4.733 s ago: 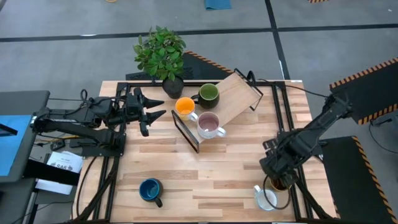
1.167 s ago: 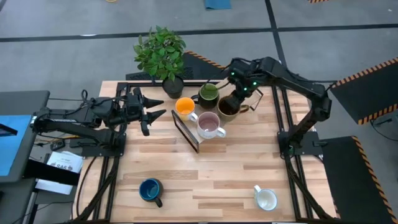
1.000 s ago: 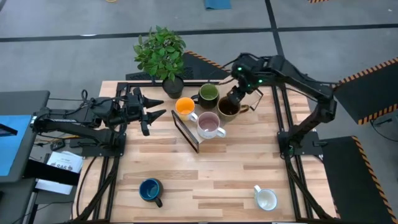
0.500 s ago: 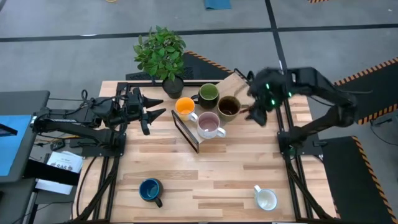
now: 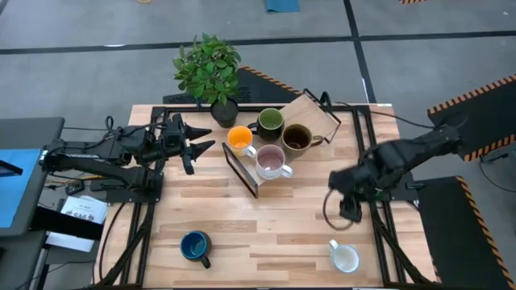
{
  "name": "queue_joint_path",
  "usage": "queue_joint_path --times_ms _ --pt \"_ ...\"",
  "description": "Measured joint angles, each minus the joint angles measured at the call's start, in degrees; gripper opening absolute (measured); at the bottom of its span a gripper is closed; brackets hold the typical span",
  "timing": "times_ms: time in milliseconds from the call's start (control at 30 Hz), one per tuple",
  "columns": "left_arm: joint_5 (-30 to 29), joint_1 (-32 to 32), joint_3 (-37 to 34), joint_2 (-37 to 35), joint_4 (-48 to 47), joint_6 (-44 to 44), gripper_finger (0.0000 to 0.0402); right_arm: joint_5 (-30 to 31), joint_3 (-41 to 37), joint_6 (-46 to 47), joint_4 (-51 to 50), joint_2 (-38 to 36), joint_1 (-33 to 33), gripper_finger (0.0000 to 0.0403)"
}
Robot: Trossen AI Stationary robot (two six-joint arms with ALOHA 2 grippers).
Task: Place coffee mugs
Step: Put the white mug on the shelf
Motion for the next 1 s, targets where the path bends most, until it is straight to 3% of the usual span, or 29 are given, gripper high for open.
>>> queue_joint_path --times_ms 233,433,800,1000 --pt "0.0 0.0 0.0 0.0 0.0 0.0 0.0173 -1.0 -9.3 18.2 8.9 2.0 11.1 0.0234" --pt "-0.6 0.0 0.0 0.0 0.0 0.7 0.0173 -1.2 -10.1 29.7 8.5 7.4 18.3 0.0234" --pt "-1.4 0.0 0.0 0.0 0.0 1.0 0.0173 -0.3 -10.1 41.5 16.7 14.7 21.0 0.0234" --pt "-1.4 0.0 0.0 0.0 0.0 1.0 0.0173 -0.3 -10.1 41.6 16.9 18.6 21.4 0.0234"
